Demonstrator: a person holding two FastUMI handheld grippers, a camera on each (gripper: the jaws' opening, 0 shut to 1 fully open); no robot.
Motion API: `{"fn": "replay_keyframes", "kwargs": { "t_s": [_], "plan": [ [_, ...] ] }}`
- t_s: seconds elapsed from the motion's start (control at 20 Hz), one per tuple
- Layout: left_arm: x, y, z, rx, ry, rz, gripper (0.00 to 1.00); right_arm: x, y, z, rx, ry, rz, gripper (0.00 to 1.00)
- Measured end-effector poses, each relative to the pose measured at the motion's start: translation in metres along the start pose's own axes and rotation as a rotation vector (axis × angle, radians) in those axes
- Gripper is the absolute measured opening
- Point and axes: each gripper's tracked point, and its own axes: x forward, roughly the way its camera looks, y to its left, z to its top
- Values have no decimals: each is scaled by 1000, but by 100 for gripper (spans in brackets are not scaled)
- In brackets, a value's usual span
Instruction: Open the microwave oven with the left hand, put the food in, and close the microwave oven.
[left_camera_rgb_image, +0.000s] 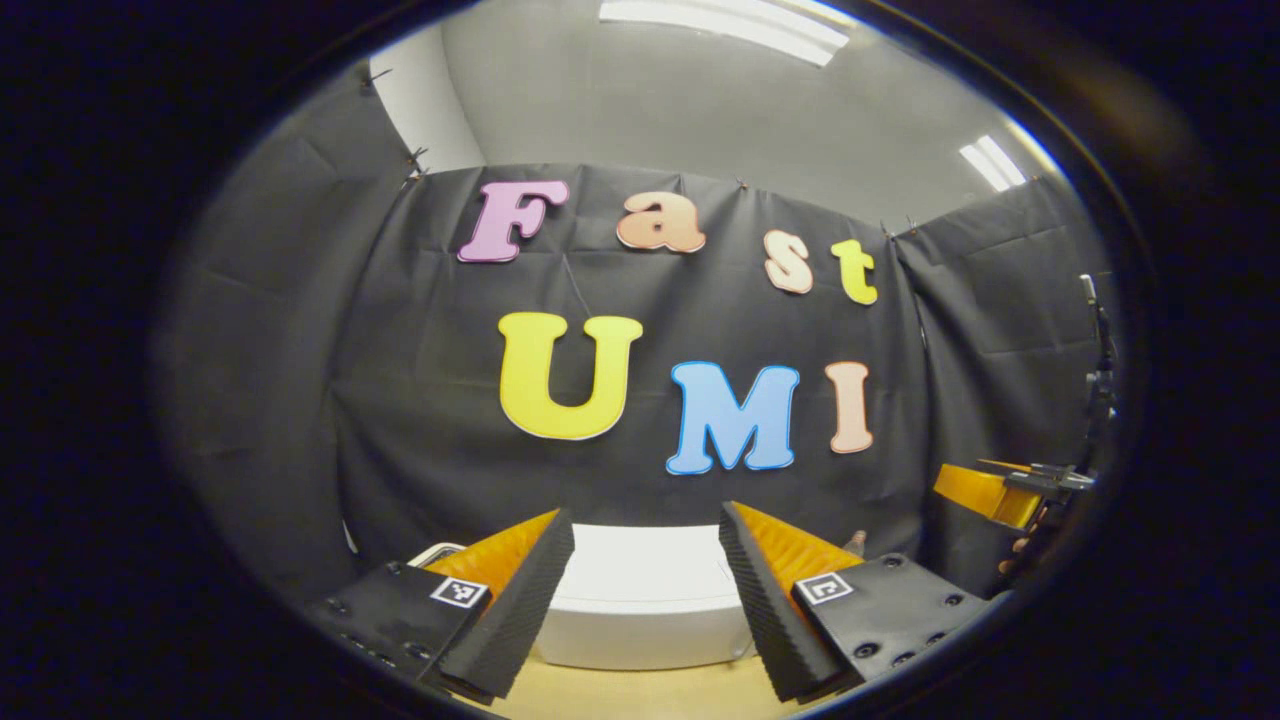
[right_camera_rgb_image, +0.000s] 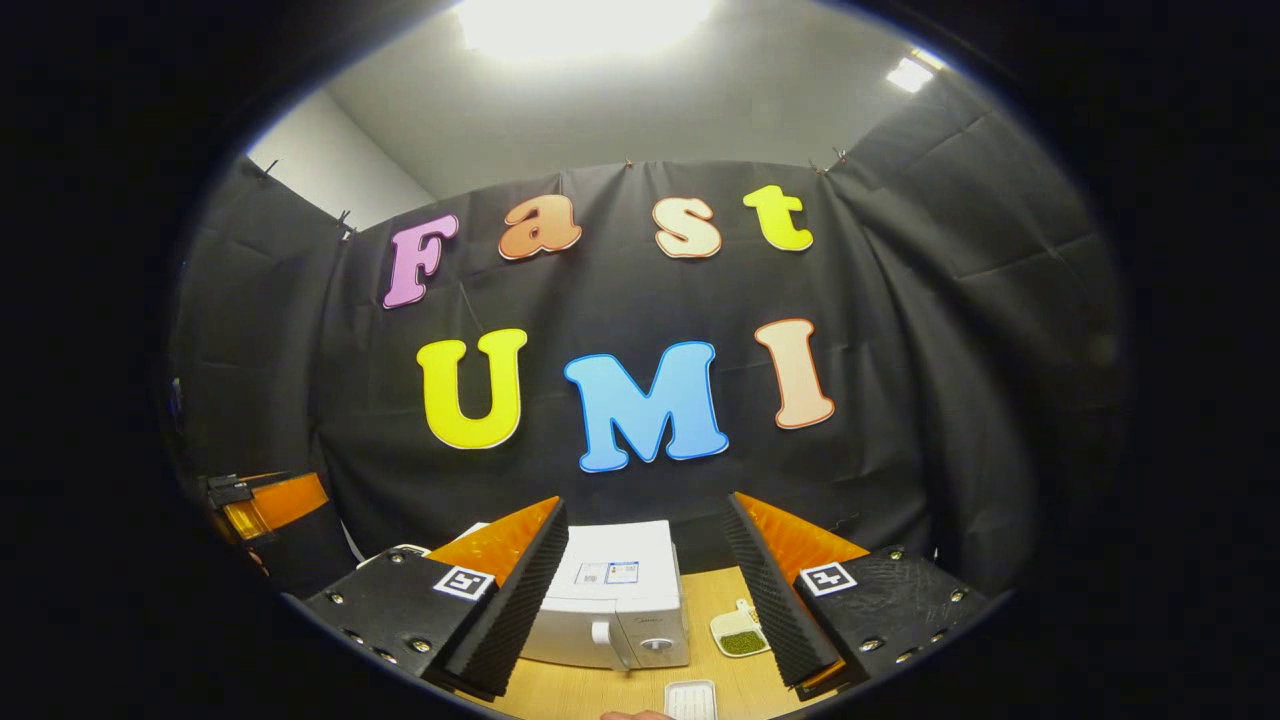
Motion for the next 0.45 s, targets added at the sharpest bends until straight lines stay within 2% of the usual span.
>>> {"fn": "replay_keyframes", "kwargs": {
  "t_s": [0.45],
  "plan": [
    [11, -1, -6, -17, 4, -77, 96, -8, 7, -10, -37, 11, -63, 95]
  ]
}}
